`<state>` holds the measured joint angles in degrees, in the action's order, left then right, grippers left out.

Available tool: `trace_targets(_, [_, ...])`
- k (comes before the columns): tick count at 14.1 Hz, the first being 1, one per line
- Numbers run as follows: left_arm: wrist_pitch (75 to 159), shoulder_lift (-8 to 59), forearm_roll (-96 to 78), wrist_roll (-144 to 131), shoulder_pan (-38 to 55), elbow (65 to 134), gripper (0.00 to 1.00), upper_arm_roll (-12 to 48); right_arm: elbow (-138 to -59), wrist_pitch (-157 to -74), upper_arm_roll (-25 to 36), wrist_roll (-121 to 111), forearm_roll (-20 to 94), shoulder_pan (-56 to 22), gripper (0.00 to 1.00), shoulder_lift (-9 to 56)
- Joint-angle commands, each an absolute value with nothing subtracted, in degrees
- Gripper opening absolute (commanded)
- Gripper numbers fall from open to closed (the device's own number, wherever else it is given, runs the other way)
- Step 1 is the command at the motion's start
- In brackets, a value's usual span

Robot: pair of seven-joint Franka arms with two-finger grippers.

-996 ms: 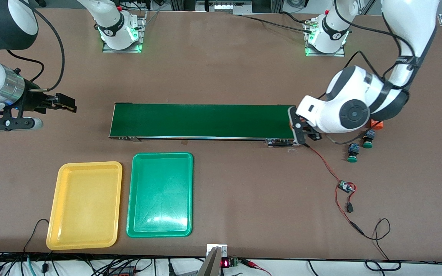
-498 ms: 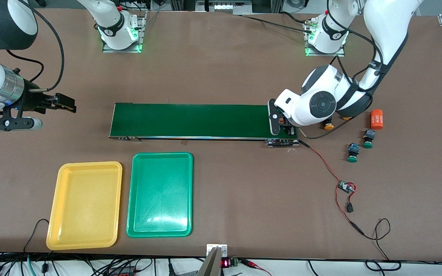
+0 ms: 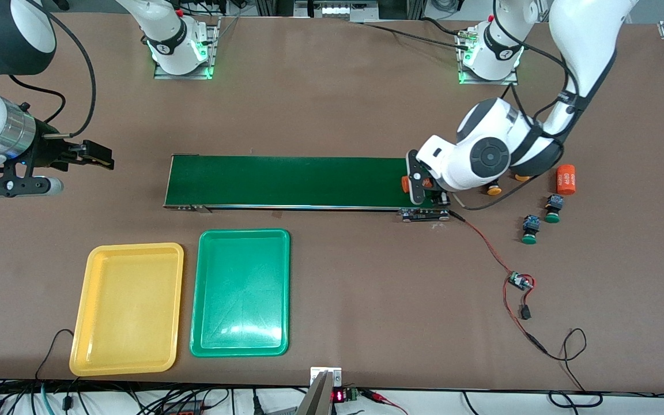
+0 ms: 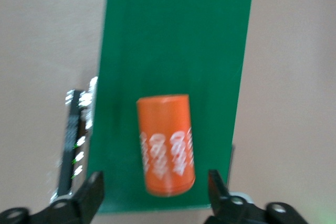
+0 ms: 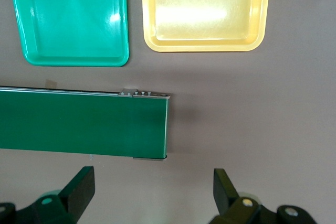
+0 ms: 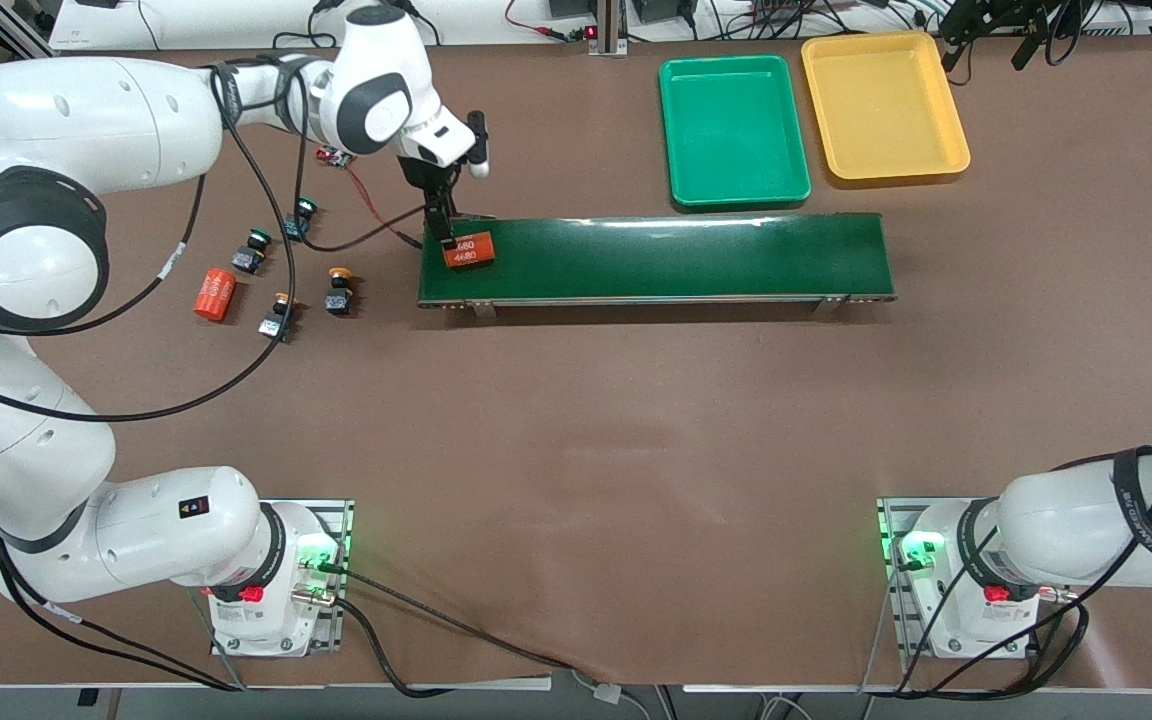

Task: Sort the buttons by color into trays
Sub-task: 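Carry the orange cylinder onto the conveyor and open the left gripper, then grasp a green-capped button with the left gripper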

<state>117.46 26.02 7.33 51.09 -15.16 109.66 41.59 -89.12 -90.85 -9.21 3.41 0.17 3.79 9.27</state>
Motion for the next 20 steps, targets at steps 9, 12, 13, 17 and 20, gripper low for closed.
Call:
trace_targets(9, [101.7, 24.3, 18.3, 16.7, -24.2, 96.6, 1.00, 39.3, -88.5, -88.6, -9.3, 2.7, 0.4, 4.1, 1.00, 10.7])
trace_targets(12, [100.3, 29.5, 21.0, 15.5, -24.0, 86.9, 1.00, 37.5, -89.3, -89.0, -9.3, 3.0, 0.5, 3.8, 1.00, 10.6])
trace_targets(13, [100.5, 30.7, 21.0, 15.6, -24.0, 85.2, 1.00, 37.1, -90.1, -89.2, -9.3, 3.1, 0.5, 3.6, 1.00, 10.3])
trace_targets(17, [100.5, 33.9, 20.5, 9.9, -27.8, 86.6, 1.00, 36.2, -93.4, -90.4, -9.4, 3.3, 0.4, 3.7, 1.00, 8.4])
trace_targets(20, [105.9, 34.0, 21.1, 2.0, -31.6, 94.6, 1.00, 36.0, -104.6, -98.0, -9.3, 3.3, 0.5, 3.8, 1.00, 1.5])
